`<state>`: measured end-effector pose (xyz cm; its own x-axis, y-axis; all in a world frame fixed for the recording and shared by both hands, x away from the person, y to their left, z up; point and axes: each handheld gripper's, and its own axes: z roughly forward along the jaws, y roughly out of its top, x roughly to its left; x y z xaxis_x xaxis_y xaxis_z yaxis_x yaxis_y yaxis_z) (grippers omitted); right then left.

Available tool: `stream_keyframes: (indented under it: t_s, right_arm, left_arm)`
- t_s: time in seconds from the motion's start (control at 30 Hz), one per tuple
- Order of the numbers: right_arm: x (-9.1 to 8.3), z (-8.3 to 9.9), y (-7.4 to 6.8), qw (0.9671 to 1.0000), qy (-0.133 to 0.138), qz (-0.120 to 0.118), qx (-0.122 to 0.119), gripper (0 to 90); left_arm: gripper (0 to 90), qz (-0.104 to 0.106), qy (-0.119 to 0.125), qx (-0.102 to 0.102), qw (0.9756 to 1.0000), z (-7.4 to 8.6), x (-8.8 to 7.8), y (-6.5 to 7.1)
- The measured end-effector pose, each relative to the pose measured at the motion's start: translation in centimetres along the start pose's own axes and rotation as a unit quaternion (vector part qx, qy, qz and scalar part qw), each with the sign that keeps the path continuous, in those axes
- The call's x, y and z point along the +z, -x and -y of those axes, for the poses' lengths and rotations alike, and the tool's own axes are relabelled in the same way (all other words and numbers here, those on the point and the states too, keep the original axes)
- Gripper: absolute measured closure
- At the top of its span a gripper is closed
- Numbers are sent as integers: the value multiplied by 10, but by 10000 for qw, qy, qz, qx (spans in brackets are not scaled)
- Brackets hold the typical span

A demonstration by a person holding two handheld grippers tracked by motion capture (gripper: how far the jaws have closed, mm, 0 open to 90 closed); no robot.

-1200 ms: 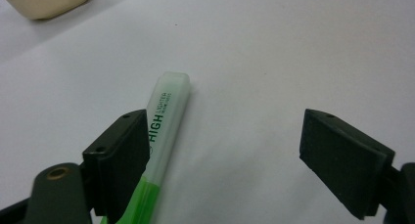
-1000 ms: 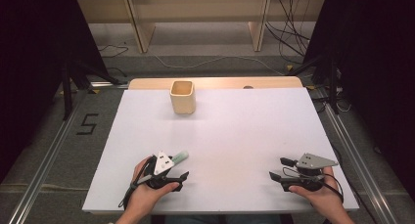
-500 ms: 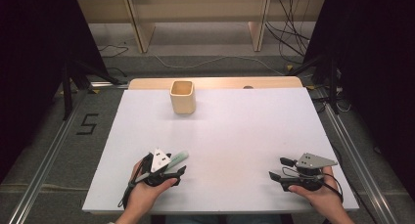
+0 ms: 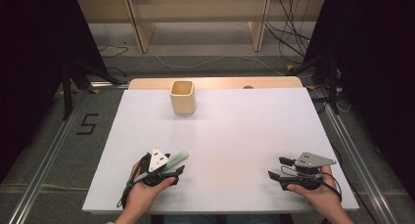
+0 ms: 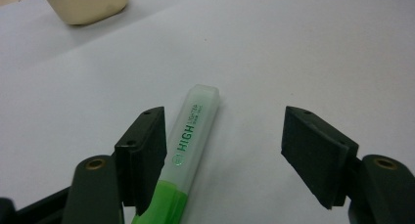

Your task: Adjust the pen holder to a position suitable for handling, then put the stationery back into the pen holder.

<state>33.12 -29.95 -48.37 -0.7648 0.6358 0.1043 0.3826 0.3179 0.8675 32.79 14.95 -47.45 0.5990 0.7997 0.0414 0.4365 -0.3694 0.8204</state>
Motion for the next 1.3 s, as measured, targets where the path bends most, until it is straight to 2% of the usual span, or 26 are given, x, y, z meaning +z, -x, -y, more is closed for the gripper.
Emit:
stream_keyframes:
  t_s: [0.57, 0.87, 1.0, 1.07, 1.2, 1.3]
  right_arm:
    - [0, 0, 1, 10000, 23, 46, 6, 305]
    - [0, -1, 0, 10000, 0, -6, -12, 305]
    - [1, -1, 0, 10000, 17, 2, -1, 305]
    - [2, -1, 0, 10000, 19, -13, -9, 305]
    - [2, -1, -1, 10000, 12, -13, -15, 305]
    - [1, -1, -1, 10000, 10, 0, -23, 305]
  left_arm:
    - [387, 71, 5, -1, 10000, 0, 0, -2]
    - [405, 59, 15, -49, 10000, 1, -1, -3]
    - [491, 10, 70, -112, 9999, -1, -3, -6]
    - [582, -36, 74, -179, 9998, -3, -3, -8]
    - [787, -328, 58, -423, 9985, -10, -3, -12]
    - [896, -440, -9, -529, 9976, -16, 0, -16]
